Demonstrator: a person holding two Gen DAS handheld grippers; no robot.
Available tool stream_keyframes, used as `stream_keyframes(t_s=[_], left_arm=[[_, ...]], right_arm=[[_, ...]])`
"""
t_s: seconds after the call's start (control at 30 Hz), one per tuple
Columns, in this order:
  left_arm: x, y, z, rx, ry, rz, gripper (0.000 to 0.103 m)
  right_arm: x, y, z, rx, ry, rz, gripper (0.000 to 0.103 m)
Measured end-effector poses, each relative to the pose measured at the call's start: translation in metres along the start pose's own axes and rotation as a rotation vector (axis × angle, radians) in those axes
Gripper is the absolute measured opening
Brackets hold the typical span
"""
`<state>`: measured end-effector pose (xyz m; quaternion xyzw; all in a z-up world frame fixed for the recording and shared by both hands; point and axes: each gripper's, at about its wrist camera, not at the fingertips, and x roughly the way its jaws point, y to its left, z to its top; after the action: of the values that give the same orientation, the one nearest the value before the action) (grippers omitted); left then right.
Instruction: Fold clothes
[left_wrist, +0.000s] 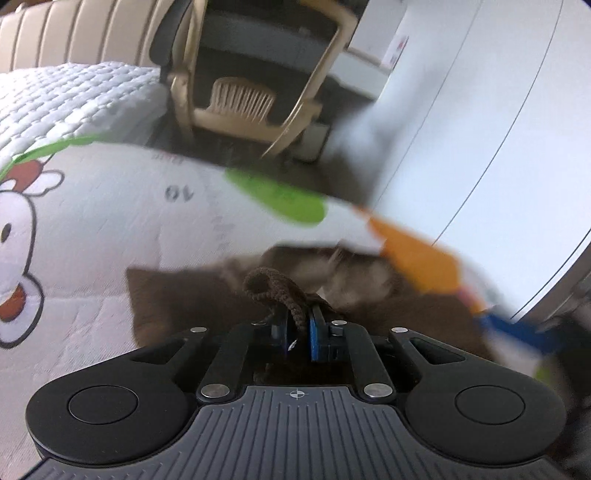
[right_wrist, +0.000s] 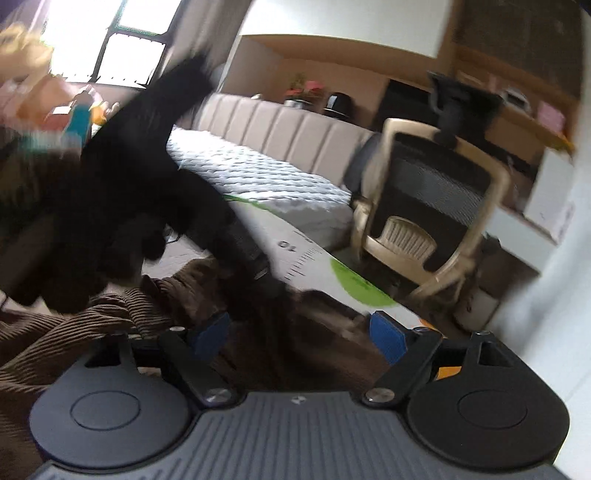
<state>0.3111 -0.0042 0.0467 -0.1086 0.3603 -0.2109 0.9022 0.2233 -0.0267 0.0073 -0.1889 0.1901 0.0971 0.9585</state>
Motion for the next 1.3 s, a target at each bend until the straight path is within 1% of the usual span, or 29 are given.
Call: stream_keyframes(t_s=[0.07, 0.13, 0.2, 0.23, 0.33, 0.37, 0.43, 0.47, 0.5, 0.53, 0.57, 0.6, 0.7, 0.8, 0.87, 0.9, 1.03, 1.07, 1.13, 1.17, 1.2, 1.23, 1.27, 1.3], left_arm=[[-0.006, -0.007, 0.003, 0.008, -0.009, -0.03, 0.012], [-0.01, -0.016, 0.005, 0.024, -0.012, -0.058, 0.012], [-0.014, -0.024, 0.006, 0.04, -0.015, -0.086, 0.012], [-0.016, -0.029, 0.007, 0.048, -0.017, -0.1, 0.012], [-0.022, -0.04, 0.009, 0.071, -0.024, -0.139, 0.013], [-0.022, -0.04, 0.009, 0.079, -0.03, -0.147, 0.013], [-0.024, -0.04, 0.009, 0.088, -0.045, -0.164, 0.015], [-0.026, -0.039, 0.009, 0.084, -0.056, -0.171, 0.017], [-0.028, -0.038, 0.009, 0.081, -0.067, -0.179, 0.028], [-0.03, -0.036, 0.01, 0.077, -0.078, -0.186, 0.035], [-0.032, -0.034, 0.01, 0.075, -0.091, -0.187, 0.052], [-0.035, -0.032, 0.011, 0.078, -0.112, -0.178, 0.066], [-0.046, -0.024, 0.011, 0.131, -0.182, -0.12, 0.082], [-0.048, -0.022, 0.007, 0.225, -0.205, -0.021, 0.088], [-0.039, -0.031, -0.003, 0.334, -0.173, 0.025, 0.091], [-0.033, -0.038, -0.01, 0.394, -0.146, 0.035, 0.093], [0.005, -0.076, -0.051, 0.651, -0.026, 0.035, 0.093], [0.015, -0.084, -0.061, 0.7, -0.003, 0.04, 0.093], [0.033, -0.094, -0.078, 0.774, 0.031, 0.066, 0.093], [0.038, -0.096, -0.083, 0.793, 0.04, 0.071, 0.092], [0.038, -0.096, -0.084, 0.793, 0.04, 0.069, 0.088], [0.038, -0.096, -0.085, 0.793, 0.041, 0.067, 0.087], [0.039, -0.095, -0.086, 0.793, 0.041, 0.065, 0.086], [0.039, -0.095, -0.086, 0.793, 0.041, 0.063, 0.086]], right_arm=[[0.016, 0.007, 0.006, 0.008, -0.002, 0.027, 0.084], [0.03, 0.008, 0.009, 0.05, 0.005, 0.06, 0.083], [0.041, 0.005, 0.013, 0.109, 0.01, 0.083, 0.074], [0.044, 0.001, 0.014, 0.144, 0.011, 0.086, 0.072], [0.043, -0.014, 0.013, 0.229, 0.01, 0.084, 0.06], [0.041, -0.018, 0.012, 0.238, 0.01, 0.084, 0.053], [0.036, -0.026, 0.008, 0.256, 0.01, 0.084, 0.046], [0.034, -0.03, 0.006, 0.269, 0.013, 0.087, 0.038], [0.033, -0.034, 0.003, 0.281, 0.016, 0.091, 0.034], [0.031, -0.038, 0.001, 0.294, 0.02, 0.095, 0.033], [0.03, -0.042, -0.002, 0.307, 0.023, 0.099, 0.029], [0.029, -0.049, -0.004, 0.339, 0.024, 0.109, 0.028], [0.023, -0.07, -0.009, 0.442, 0.015, 0.123, 0.024], [0.015, -0.095, -0.014, 0.524, 0.002, 0.106, 0.024], [0.004, -0.111, -0.017, 0.557, -0.026, 0.072, 0.024], [-0.002, -0.118, -0.017, 0.568, -0.041, 0.054, 0.024], [-0.032, -0.146, -0.022, 0.624, -0.121, -0.012, 0.024], [-0.04, -0.153, -0.024, 0.638, -0.139, -0.028, 0.024], [-0.049, -0.163, -0.027, 0.675, -0.148, -0.029, 0.023], [-0.048, -0.167, -0.029, 0.687, -0.142, -0.022, 0.024], [-0.049, -0.167, -0.031, 0.69, -0.136, -0.014, 0.024], [-0.049, -0.167, -0.034, 0.708, -0.116, 0.005, 0.027], [-0.048, -0.166, -0.037, 0.726, -0.096, 0.024, 0.048], [-0.048, -0.166, -0.041, 0.745, -0.075, 0.044, 0.075]])
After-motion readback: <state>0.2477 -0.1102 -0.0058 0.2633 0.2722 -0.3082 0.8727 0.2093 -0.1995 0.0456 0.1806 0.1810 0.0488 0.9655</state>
